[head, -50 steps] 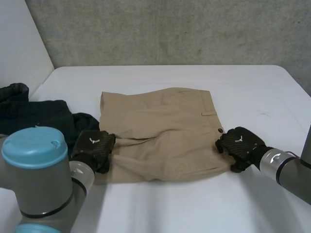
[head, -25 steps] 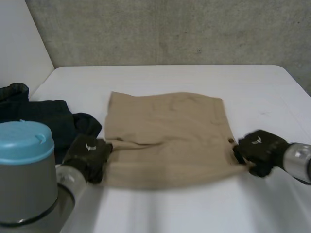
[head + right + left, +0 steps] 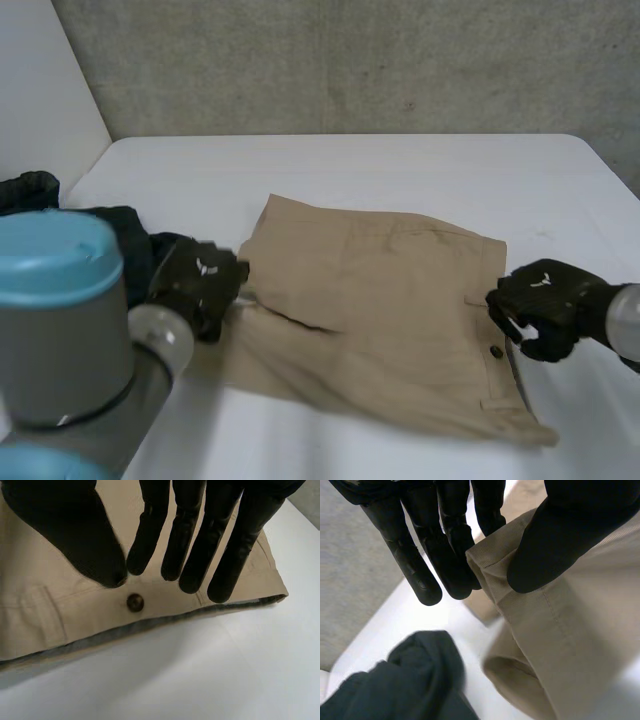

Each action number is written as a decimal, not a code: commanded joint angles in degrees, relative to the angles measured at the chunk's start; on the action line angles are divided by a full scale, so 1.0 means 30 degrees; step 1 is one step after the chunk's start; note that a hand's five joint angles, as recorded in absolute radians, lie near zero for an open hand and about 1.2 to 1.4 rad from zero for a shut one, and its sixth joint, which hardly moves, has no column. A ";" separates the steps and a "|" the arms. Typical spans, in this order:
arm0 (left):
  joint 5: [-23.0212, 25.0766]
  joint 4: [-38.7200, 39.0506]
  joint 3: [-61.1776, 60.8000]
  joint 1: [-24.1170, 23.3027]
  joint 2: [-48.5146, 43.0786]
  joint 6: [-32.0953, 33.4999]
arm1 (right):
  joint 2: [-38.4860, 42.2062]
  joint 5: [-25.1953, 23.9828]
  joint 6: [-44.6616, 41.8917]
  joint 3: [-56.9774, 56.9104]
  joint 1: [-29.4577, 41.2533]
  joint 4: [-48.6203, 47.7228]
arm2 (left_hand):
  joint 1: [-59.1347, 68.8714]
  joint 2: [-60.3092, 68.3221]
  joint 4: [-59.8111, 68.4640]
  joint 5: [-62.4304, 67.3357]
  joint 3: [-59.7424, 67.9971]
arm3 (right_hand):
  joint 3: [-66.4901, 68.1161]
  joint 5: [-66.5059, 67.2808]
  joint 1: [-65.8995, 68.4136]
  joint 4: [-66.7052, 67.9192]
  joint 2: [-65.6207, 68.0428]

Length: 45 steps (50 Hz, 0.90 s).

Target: Fold the laundry.

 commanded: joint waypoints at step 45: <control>0.1213 0.4684 0.7330 0.0591 -0.6982 0.2730 | 0.3317 0.4128 0.7047 -0.3883 0.3396 -0.5763 | 0.5452 0.3883 0.3784 0.4299 0.3911 | 0.7014 0.6919 1.0130 0.6990 0.7364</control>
